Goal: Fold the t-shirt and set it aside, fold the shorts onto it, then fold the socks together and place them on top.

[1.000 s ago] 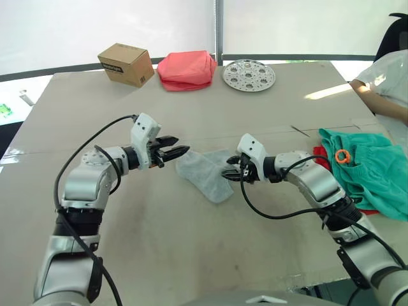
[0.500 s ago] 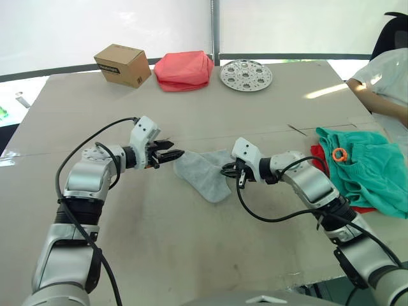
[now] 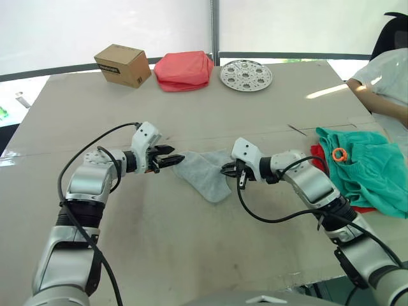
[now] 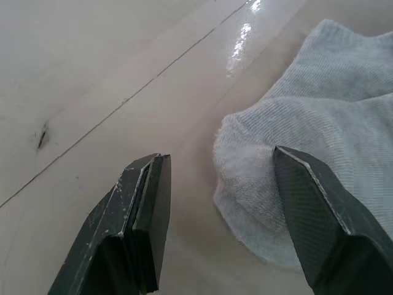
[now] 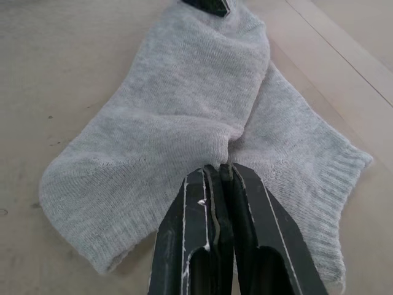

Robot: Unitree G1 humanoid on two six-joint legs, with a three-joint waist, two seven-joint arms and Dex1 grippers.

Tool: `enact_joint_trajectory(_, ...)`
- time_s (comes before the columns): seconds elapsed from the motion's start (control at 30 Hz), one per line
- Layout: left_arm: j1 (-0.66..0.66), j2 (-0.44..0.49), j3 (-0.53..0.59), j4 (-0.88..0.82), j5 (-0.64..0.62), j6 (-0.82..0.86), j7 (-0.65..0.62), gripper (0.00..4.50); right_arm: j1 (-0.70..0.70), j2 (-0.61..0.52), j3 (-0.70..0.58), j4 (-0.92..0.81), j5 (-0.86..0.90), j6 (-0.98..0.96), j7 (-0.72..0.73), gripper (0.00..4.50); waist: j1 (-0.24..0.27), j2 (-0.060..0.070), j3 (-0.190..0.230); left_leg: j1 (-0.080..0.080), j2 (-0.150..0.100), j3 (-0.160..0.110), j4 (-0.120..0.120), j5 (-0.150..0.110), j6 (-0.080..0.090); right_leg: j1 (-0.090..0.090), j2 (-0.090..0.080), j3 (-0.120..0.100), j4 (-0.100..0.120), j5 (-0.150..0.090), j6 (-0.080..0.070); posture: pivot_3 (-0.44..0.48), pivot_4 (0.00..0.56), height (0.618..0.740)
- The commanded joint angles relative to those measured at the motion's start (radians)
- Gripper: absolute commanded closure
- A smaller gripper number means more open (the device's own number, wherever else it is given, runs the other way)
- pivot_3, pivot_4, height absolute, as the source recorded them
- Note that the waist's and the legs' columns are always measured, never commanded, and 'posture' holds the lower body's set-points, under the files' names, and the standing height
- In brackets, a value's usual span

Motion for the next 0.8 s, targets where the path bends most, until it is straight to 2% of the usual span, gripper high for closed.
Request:
enact_joint_trajectory(0.03, -0.034, -0.019, -0.012, 0.015, 0.011, -0.032, -0.009, 2.18, -0.008, -0.01, -0.025, -0.069, 0.005, -0.017, 0.009, 4.5, 0.001, 0.0, 0.0, 0.0, 0.0, 0.0, 0.0, 0.0, 0.0, 0.0, 0.0, 0.0, 0.0, 0.0, 0.0, 0.0, 0.15, 0.74)
enact_joint_trajectory(0.13, -0.032, -0.026, -0.003, 0.012, 0.004, -0.039, -0.021, 3.4, -0.001, -0.02, -0.028, -0.092, 0.004, -0.013, 0.007, 4.5, -0.001, 0.0, 0.0, 0.0, 0.0, 0.0, 0.0, 0.0, 0.0, 0.0, 0.0, 0.0, 0.0, 0.0, 0.0, 0.0, 0.15, 0.74)
enact_joint_trajectory(0.2, -0.025, -0.026, 0.014, -0.009, -0.008, -0.048, -0.023, 4.45, 0.004, -0.024, -0.035, -0.108, 0.012, -0.006, 0.006, 4.5, -0.001, 0.0, 0.0, 0.0, 0.0, 0.0, 0.0, 0.0, 0.0, 0.0, 0.0, 0.0, 0.0, 0.0, 0.0, 0.0, 0.15, 0.74)
enact_joint_trajectory(0.37, 0.005, -0.038, 0.107, -0.139, -0.117, -0.036, -0.032, 4.45, 0.016, -0.028, -0.064, -0.149, 0.041, 0.015, -0.001, 4.5, -0.001, 0.0, 0.0, 0.0, 0.0, 0.0, 0.0, 0.0, 0.0, 0.0, 0.0, 0.0, 0.0, 0.0, 0.0, 0.0, 0.15, 0.74)
enact_joint_trajectory(0.53, 0.035, -0.078, 0.192, -0.29, -0.275, 0.073, -0.01, 4.45, 0.053, -0.039, -0.091, -0.124, 0.055, 0.019, -0.004, 4.5, 0.0, -0.001, 0.0, 0.0, 0.0, -0.001, 0.0, 0.0, 0.0, 0.0, -0.001, 0.0, 0.0, 0.0, 0.0, 0.0, 0.15, 0.74)
enact_joint_trajectory(0.6, 0.047, -0.085, 0.198, -0.341, -0.313, 0.107, -0.001, 4.5, 0.07, -0.039, -0.116, -0.129, 0.094, 0.038, 0.012, 3.86, -0.001, -0.001, 0.0, 0.0, 0.0, -0.001, 0.0, 0.0, 0.0, 0.0, -0.001, 0.0, 0.0, 0.0, 0.0, 0.0, 0.15, 0.74)
enact_joint_trajectory(0.63, 0.051, -0.088, 0.2, -0.359, -0.329, 0.122, 0.004, 4.5, 0.078, -0.036, -0.13, -0.137, 0.108, 0.053, 0.009, 3.73, -0.001, -0.001, 0.0, 0.0, 0.0, -0.001, 0.0, 0.0, 0.0, 0.0, -0.001, 0.0, 0.0, 0.0, 0.0, 0.0, 0.15, 0.74)
enact_joint_trajectory(0.73, 0.056, -0.087, 0.198, -0.386, -0.35, 0.139, 0.013, 4.5, 0.084, -0.029, -0.161, -0.154, 0.131, 0.095, -0.015, 2.51, -0.001, -0.001, 0.0, 0.0, 0.0, -0.001, 0.0, 0.0, 0.0, 0.0, -0.001, 0.0, 0.0, 0.0, 0.0, 0.0, 0.15, 0.74)
enact_joint_trajectory(0.8, 0.058, -0.085, 0.198, -0.393, -0.361, 0.141, 0.011, 4.5, 0.084, -0.034, -0.173, -0.17, 0.157, 0.118, -0.002, 2.51, -0.001, -0.001, 0.001, 0.001, 0.0, -0.001, 0.0, 0.0, 0.0, 0.0, -0.001, 0.0, 0.0, 0.0, 0.0, 0.0, 0.15, 0.74)
